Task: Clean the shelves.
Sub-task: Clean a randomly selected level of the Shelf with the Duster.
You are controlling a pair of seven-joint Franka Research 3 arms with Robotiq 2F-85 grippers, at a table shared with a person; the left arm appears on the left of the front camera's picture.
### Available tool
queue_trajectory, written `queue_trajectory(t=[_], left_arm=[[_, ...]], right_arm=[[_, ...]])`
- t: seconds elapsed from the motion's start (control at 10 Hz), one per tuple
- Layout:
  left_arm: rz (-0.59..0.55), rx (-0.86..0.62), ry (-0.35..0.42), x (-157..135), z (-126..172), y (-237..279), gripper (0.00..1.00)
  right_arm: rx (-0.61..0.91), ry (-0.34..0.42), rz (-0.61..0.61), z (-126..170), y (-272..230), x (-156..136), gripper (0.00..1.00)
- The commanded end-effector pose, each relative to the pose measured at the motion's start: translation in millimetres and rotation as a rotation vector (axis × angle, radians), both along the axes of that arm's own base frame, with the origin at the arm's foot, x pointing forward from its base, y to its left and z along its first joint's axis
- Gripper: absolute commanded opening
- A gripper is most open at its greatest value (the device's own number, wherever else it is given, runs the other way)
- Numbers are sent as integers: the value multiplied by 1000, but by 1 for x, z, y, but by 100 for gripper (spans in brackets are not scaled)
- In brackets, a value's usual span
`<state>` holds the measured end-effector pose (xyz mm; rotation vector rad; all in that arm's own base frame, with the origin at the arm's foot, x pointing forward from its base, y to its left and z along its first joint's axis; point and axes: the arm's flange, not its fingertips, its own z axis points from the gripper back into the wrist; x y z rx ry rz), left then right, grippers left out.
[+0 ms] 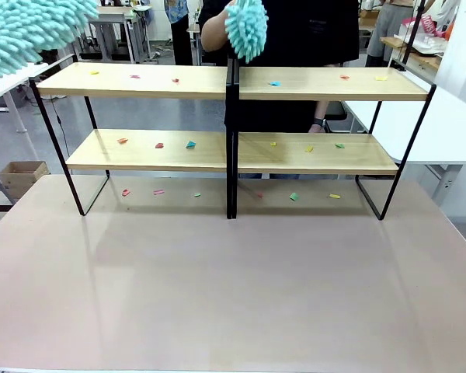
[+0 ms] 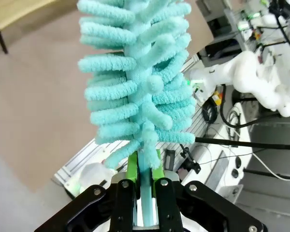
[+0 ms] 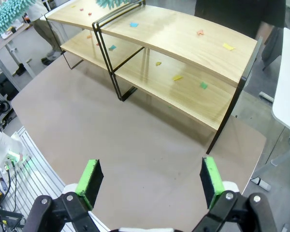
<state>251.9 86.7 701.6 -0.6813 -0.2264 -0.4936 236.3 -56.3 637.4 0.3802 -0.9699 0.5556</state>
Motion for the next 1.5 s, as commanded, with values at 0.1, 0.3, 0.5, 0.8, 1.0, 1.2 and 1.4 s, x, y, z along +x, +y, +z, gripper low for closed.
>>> queue_trajectory(t=[0.1, 0.3, 0.5, 0.8, 1.0, 1.2, 1.4], left_arm=[[65, -28, 47, -69, -29, 78, 12], [171, -14, 84, -103, -46, 106, 12], [258, -55, 103, -121, -58, 125, 12], [228, -34, 88, -105, -54, 116, 12], [177, 52, 48, -66, -27, 75, 12], [163, 141, 47, -21, 1, 18, 12], [135, 248, 43, 31, 14, -48, 12]], right_arm=[[-3, -10, 9, -1, -1, 1, 100], [-3, -10, 9, -1, -1, 1, 100], [-3, -10, 9, -1, -1, 1, 100], [-3, -10, 9, -1, -1, 1, 100], [-3, -10, 9, -1, -1, 1, 100], [-3, -10, 9, -1, -1, 1, 100], [-3, -10, 9, -1, -1, 1, 100]])
